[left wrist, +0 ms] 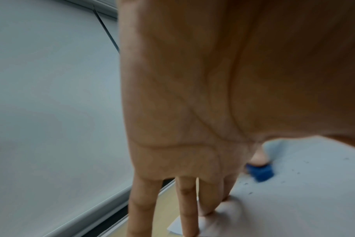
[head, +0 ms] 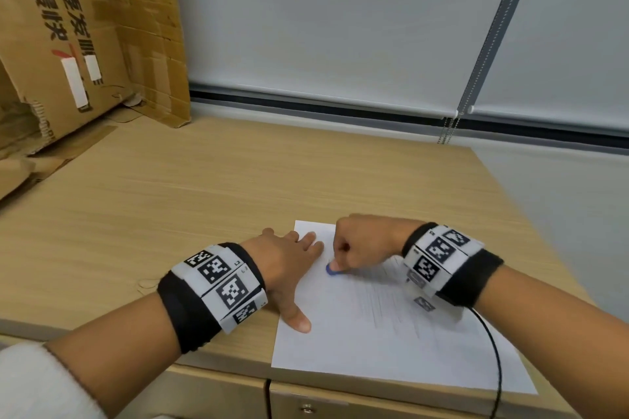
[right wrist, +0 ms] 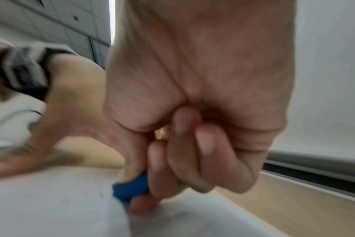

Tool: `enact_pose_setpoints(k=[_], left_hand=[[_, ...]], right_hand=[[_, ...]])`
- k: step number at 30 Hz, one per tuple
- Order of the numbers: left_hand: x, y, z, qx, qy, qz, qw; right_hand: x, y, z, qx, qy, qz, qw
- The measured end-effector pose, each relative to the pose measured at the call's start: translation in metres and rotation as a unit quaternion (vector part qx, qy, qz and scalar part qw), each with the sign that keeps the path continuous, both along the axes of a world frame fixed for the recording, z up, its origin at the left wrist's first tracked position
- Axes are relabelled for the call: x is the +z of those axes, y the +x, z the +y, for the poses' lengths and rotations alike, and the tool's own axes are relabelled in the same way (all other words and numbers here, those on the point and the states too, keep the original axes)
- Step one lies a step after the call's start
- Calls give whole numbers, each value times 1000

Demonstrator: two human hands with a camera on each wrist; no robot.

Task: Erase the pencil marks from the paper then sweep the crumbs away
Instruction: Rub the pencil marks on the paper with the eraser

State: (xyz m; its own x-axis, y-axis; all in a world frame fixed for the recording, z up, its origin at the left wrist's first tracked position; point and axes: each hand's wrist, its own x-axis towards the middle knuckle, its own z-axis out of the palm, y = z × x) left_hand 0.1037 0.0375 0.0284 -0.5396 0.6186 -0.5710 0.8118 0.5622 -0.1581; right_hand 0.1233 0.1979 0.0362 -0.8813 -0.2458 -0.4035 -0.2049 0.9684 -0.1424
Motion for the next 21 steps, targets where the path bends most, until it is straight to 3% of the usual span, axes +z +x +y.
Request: enact_pose_setpoints(k=[2, 7, 12, 14, 17, 19, 21], left_hand=[[0, 0, 1, 1, -7, 2, 1000], [-1, -1, 2, 0, -9, 6, 1000], [0, -2, 3, -1, -15, -4, 1000], [1, -3, 4, -1, -16, -3, 1000], [2, -4, 4, 3, -14, -6, 1000], [3, -3, 5, -1, -19, -4, 1000], [3, -3, 6, -3, -22, -3, 1000]], right_hand=[[-2, -2, 4, -13, -12, 43, 999], [-3, 13, 0, 19, -5, -90, 996], [-11, -23, 24, -52, -17, 69, 996], [-15, -22, 27, -47, -24, 48, 997], [-8, -20, 28, -41, -31, -67, 996], [-6, -28, 31, -56, -35, -53, 996], [-8, -33, 33, -72, -35, 17, 997]])
